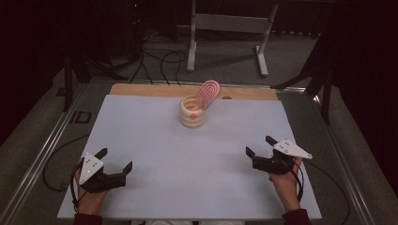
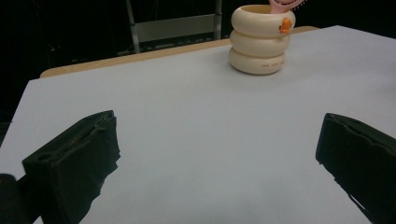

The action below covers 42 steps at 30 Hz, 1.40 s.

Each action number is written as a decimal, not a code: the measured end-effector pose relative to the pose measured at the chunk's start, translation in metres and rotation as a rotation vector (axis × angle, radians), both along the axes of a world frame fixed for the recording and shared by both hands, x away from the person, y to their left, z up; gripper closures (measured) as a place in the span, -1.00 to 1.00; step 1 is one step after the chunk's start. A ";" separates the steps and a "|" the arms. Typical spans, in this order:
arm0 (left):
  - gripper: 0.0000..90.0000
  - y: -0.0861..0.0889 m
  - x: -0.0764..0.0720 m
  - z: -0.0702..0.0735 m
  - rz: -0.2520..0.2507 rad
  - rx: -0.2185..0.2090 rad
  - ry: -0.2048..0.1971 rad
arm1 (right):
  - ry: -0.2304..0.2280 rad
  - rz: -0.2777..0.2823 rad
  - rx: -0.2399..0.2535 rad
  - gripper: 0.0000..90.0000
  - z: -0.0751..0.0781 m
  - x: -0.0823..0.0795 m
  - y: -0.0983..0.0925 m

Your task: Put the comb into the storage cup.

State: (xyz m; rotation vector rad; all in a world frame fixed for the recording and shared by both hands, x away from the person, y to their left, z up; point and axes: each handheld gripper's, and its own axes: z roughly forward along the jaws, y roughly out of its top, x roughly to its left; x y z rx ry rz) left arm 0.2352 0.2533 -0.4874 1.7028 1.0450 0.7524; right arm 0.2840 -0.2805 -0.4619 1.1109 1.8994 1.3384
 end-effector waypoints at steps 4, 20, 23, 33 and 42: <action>-1.00 -0.001 0.000 0.000 -0.007 0.001 -0.005 | -0.008 -0.013 0.014 -0.78 -0.004 -0.008 -0.004; -1.00 -0.001 -0.001 0.004 -0.018 -0.007 -0.018 | -0.021 -0.030 0.060 -0.79 -0.017 -0.032 -0.016; -1.00 0.001 -0.002 0.006 -0.015 -0.012 -0.023 | -0.023 -0.030 0.059 -0.79 -0.017 -0.034 -0.017; -1.00 0.001 -0.005 0.008 -0.020 -0.012 -0.029 | -0.031 -0.034 0.069 -0.79 -0.020 -0.046 -0.020; -1.00 0.002 -0.008 0.008 -0.019 -0.006 -0.029 | -0.021 -0.062 0.065 -0.79 -0.025 -0.048 -0.024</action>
